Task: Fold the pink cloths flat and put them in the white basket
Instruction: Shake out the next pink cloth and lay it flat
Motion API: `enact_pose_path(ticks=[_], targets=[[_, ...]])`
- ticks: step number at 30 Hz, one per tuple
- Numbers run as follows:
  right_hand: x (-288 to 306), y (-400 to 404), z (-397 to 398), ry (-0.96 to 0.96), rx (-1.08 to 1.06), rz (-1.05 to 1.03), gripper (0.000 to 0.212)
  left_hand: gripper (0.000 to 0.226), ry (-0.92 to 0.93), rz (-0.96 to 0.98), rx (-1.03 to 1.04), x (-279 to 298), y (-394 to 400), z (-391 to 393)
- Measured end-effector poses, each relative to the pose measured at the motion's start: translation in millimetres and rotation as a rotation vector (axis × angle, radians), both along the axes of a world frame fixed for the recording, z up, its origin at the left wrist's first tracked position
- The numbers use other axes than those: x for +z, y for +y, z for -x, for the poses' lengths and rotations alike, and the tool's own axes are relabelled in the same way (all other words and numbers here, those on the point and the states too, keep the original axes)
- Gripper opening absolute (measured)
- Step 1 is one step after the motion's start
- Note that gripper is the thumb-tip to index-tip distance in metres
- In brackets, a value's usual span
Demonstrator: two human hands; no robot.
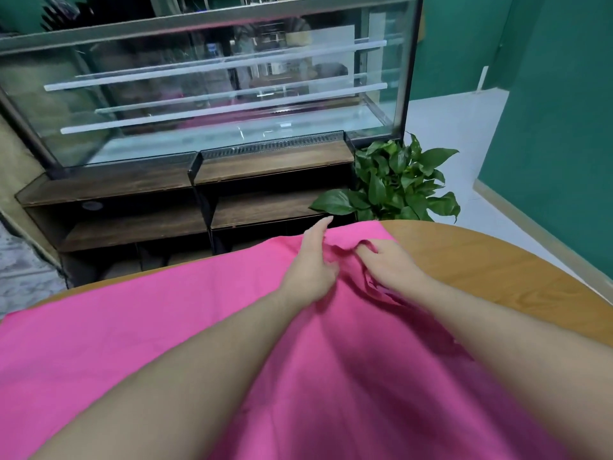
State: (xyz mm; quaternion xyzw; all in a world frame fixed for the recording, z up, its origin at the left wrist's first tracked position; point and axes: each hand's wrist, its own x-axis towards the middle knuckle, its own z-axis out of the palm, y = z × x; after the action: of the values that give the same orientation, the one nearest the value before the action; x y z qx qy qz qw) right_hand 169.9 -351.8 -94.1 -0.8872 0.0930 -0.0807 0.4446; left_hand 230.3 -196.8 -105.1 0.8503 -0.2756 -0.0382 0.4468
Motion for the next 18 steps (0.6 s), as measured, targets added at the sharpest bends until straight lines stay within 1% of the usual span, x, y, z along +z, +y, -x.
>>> enact_pose_path(ticks=[1, 2, 3, 4, 5, 6, 8, 10, 13, 15, 18], targets=[[-0.1, -1.9, -1.3, 0.005, 0.002, -0.022, 0.042, 0.066, 0.011, 0.038, 0.020, 1.3, -4.3, -5.1], [-0.1, -5.0, -4.1, 0.003, -0.001, -0.025, 0.045, 0.055, -0.024, 0.048, 0.054, 2.6, -8.6, -11.5], [-0.4, -7.7, -6.7, -0.003, -0.007, -0.020, 0.046, 0.042, -0.100, 0.040, 0.076, 3.0, -11.3, -18.9], [-0.3, -10.7, -9.2, -0.017, -0.015, -0.010, 0.043, 0.030, -0.178, 0.025, 0.066, 4.0, -14.0, -26.3], [-0.2, -14.3, -12.1, -0.037, -0.025, -0.001, 0.036, 0.023, -0.229, 0.015, 0.041, 5.9, -17.5, -32.0], [-1.0, -18.6, -15.0, -0.061, -0.039, 0.007, 0.029, 0.020, -0.248, 0.006, 0.038, 7.4, -21.3, -36.7], [-2.3, -28.1, -21.6, -0.076, -0.090, -0.005, 0.020, 0.018, -0.190, 0.006, 0.102, 9.8, -29.8, -43.8], [-4.9, -38.0, -26.6, 0.007, -0.122, -0.023, 0.015, 0.015, -0.087, 0.032, 0.155, 7.1, -38.6, -52.7], [-12.5, -50.7, -32.8, 0.162, -0.074, -0.003, 0.022, 0.013, 0.017, 0.023, 0.182, -3.0, -52.1, -66.9], [-14.3, -58.7, -39.4, 0.143, -0.091, 0.027, 0.024, 0.014, 0.008, -0.015, 0.206, -6.8, -62.2, -76.3], [-11.9, -72.5, -53.2, 0.061, -0.188, 0.070, 0.028, 0.017, 0.001, -0.032, 0.239, -9.7, -78.3, -89.2]])
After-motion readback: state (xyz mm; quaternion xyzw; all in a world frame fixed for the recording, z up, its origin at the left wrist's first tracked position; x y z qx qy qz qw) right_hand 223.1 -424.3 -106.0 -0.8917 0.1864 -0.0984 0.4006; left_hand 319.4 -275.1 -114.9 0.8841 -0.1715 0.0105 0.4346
